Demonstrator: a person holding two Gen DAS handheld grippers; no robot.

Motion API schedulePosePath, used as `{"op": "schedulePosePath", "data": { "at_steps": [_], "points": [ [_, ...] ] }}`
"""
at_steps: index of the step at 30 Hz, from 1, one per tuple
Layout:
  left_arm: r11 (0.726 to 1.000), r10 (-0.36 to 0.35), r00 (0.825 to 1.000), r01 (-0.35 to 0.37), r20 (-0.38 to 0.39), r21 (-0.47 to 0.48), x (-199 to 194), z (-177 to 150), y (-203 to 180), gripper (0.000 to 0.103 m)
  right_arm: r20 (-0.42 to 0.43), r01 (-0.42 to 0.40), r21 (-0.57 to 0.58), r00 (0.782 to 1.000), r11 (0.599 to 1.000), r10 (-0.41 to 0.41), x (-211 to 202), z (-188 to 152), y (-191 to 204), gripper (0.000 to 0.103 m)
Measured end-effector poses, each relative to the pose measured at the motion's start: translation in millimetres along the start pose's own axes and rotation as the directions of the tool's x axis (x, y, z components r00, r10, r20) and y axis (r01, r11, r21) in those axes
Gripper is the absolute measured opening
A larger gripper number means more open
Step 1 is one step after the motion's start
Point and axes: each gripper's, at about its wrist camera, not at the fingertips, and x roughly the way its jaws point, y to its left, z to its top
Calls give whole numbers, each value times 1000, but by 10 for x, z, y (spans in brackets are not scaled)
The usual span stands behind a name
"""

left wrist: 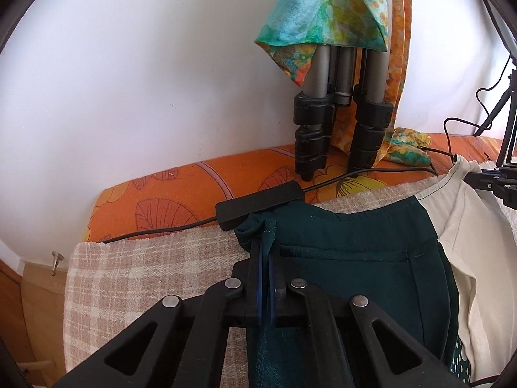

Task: Fold small clothes
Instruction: 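Grasp the collar end of the shirt with both tools, then lift the collar end and fold it back over the hem with both tools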

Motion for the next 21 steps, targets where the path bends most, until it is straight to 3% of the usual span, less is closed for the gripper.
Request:
{"op": "schedulePosePath", "data": {
  "at_steps": [4,15,21],
  "points": [
    [1000,-8,999,8,34,-15,-230,-31,-18,0,25,-6,-18,1000,1000,7,-120,-4,37,4],
    [999,-22,992,25,121,-27,-1038,-71,58,0,116,-57,11,992,998,55,-930,-45,84,3],
    [1000,-22,988,23,155,-10,-1637,-322,15,0,151,-79,6,985,997,77,-1430,-209,261,3]
  ]
}}
